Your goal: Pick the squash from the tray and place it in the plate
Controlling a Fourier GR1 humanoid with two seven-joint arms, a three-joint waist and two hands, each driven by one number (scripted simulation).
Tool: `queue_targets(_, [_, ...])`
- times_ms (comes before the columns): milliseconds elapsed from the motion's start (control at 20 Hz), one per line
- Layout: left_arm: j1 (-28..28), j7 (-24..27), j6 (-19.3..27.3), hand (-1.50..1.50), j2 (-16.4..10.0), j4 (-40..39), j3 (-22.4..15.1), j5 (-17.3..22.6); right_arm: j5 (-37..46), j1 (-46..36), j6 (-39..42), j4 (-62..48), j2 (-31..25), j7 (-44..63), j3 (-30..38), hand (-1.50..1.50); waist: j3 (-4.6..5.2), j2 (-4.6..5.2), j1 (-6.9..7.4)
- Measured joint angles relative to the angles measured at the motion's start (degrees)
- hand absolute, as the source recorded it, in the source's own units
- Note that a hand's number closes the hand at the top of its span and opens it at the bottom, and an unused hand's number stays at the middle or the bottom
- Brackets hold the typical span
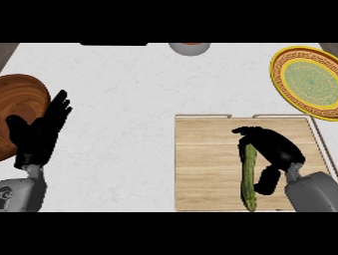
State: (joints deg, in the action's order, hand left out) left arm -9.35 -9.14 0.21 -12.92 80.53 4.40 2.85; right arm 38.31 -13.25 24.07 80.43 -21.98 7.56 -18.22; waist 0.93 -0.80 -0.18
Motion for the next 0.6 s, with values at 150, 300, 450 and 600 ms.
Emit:
queue_targets(150, [0.7, -0.08, 0.16, 0.0, 0.24, 0.62, -0.11, -0.47, 0.6, -0.4, -0.9, -0.72, 0.74, -1.26, 1.01, 1.5, -0.08, 0.07, 0.08])
queue_targets(300, [0.02, -0.64, 0.13, 0.0, 0.51, 0.58, -0.24, -0.62, 1.33, -4.94, -2.14, -5.25, 3.27, -1.89, 2.27, 1.5, -0.2, 0.3, 0.37])
queue_targets(450, [-0.13, -0.96, 0.13, 0.0, 0.96, 1.18, -0.74, -0.81, 2.65, -11.52, -5.52, -12.38, 6.56, -2.82, 3.87, 1.5, -0.39, 0.65, 1.16])
queue_targets(600, [-0.32, -1.34, 0.01, 0.0, 0.65, 1.26, -0.46, -0.86, 5.41, -15.22, -11.23, -15.33, 7.94, -3.53, 4.93, 1.5, -0.62, 0.78, 1.12])
